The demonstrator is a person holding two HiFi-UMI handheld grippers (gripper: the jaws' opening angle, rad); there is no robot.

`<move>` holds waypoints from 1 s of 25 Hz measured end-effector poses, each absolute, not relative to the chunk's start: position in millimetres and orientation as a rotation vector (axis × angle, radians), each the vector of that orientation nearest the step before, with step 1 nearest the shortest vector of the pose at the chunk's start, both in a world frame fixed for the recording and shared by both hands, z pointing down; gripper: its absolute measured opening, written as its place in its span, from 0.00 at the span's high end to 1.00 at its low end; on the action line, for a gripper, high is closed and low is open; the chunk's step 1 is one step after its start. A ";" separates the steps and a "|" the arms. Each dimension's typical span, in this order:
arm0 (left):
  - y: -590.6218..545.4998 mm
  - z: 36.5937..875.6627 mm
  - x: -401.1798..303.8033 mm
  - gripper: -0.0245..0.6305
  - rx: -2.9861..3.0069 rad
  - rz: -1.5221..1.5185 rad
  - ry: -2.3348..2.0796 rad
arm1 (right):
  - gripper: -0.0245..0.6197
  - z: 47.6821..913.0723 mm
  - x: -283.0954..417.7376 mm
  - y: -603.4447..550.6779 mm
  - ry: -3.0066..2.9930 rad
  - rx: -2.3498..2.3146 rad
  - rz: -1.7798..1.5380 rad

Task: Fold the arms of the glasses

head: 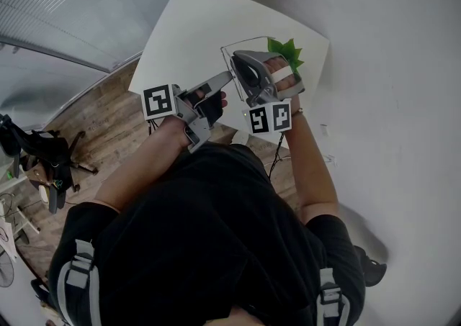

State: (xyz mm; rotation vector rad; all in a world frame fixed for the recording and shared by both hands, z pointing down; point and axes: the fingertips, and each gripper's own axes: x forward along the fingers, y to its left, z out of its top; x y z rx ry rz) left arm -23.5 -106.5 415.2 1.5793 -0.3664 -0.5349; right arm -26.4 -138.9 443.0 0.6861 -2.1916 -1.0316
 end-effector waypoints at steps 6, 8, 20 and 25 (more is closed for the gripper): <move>-107.4 415.8 -24.5 0.94 1.581 -0.536 -0.371 | 0.84 442.6 -17.2 -142.0 -2.194 0.735 -0.997; -107.6 416.0 -24.6 0.94 1.579 -0.535 -0.373 | 0.84 441.1 -10.9 -145.2 -2.198 0.775 -0.967; -106.8 417.4 -26.5 0.94 1.579 -0.533 -0.403 | 0.80 425.1 35.0 -168.8 -2.147 1.011 -0.860; -108.1 421.0 -26.5 0.94 1.571 -0.526 -0.412 | 0.77 427.2 45.0 -185.7 -2.097 1.057 -0.829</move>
